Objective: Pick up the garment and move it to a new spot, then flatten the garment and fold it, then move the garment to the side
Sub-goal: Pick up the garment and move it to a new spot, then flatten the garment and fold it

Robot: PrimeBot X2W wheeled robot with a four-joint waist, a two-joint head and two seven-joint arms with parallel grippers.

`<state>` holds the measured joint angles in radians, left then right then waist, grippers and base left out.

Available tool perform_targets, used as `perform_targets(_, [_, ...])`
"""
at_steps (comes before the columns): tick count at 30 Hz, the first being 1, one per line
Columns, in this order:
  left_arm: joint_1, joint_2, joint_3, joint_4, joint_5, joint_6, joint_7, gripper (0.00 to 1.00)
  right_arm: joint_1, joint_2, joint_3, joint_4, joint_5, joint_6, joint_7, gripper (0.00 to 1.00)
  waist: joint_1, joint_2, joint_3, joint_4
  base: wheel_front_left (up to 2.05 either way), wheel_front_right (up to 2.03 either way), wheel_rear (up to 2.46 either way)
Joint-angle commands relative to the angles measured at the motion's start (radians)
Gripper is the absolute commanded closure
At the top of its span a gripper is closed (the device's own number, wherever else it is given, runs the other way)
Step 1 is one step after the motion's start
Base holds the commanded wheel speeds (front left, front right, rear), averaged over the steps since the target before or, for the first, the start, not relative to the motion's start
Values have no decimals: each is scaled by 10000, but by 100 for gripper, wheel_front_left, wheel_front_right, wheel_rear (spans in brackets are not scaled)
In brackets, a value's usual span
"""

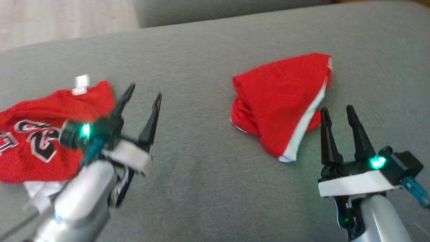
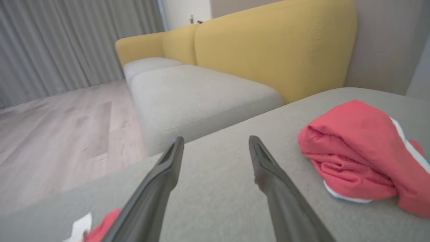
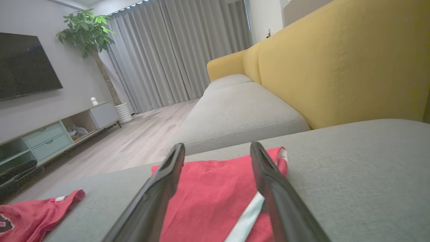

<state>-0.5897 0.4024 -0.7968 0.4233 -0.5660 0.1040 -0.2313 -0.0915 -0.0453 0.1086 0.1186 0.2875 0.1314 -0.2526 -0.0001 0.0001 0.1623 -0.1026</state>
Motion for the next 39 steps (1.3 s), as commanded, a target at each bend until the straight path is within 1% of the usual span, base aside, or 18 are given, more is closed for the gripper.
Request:
perform_targets(1, [116,301,590,-472,-92,255,-158,0,57,-49,120,-213,-91,-7,-92,0,1,-1,-418,615,0,0,0])
perform_targets(7, [1993,-16,1148,-1238,-215,1134,-293,0,251,-49,14,-52,-170,-7,-92,0,1,-1,-624,967,0,0,0])
perform_targets(9, [2499,-231,1520,-1619,-146,1315,-298,0,266,-49,44,-22,-186,-7,-92,0,1,-1,-645,987,0,0,0])
perform_targets(11, [2927,-389,1876,-1910,-2,1394,-300,0,260,-49,73,2,-192,-7,-92,0,1,-1,-648,982,0,0,0])
perform_targets(14, [3283,-514,2182,-2091,326,1305,-301,0,253,-49,63,27,-173,-7,-92,0,1,-1,-638,993,0,0,0])
perform_targets(17, [3340,-621,2334,-2111,598,1115,-302,0,208,-49,39,43,-236,-7,-92,0,1,-1,-560,1015,0,0,0])
perform_targets(21, [3197,-768,2507,-2070,833,908,-303,0,-377,-49,-594,93,-404,-7,-92,0,1,-1,-270,1019,0,0,0])
perform_targets(23, [3108,-843,2542,-2006,911,790,-303,0,-920,-49,-983,356,-438,-7,-92,0,1,-1,-104,1041,0,0,0])
perform_targets(26, [2986,-979,2606,-1880,981,618,-303,0,-1900,-49,-1602,1321,-597,-7,-84,0,1,-1,135,1116,0,0,0])
perform_targets(28, [2922,-1072,2629,-1771,1042,506,-303,0,-2634,-49,-2086,2275,-701,-7,82,0,1,-1,247,1193,0,0,0])
perform_targets(30, [2875,-1179,2654,-1664,1084,404,-303,0,-3350,-49,-2625,3347,-691,-7,503,0,1,-1,345,1285,0,0,0])
perform_targets(31, [2875,-1179,2654,-1664,1084,404,-303,0,-3350,-49,-2625,3347,-691,-7,503,0,1,-1,345,1285,0,0,0])
perform_targets(34, [2808,-1313,2724,-1507,1120,246,-303,0,-4309,-49,-3286,5015,-556,-7,1044,0,1,-1,463,1432,0,0,0])
perform_targets(36, [2755,-1357,2815,-1416,1153,164,-304,0,-4819,-49,-3400,6012,-416,-7,1208,0,1,-1,539,1516,0,0,0])
perform_targets(39, [2709,-1372,2966,-1325,1240,68,-304,0,-5365,-49,-3340,7276,-418,-7,1143,0,1,-1,633,1572,0,0,0])
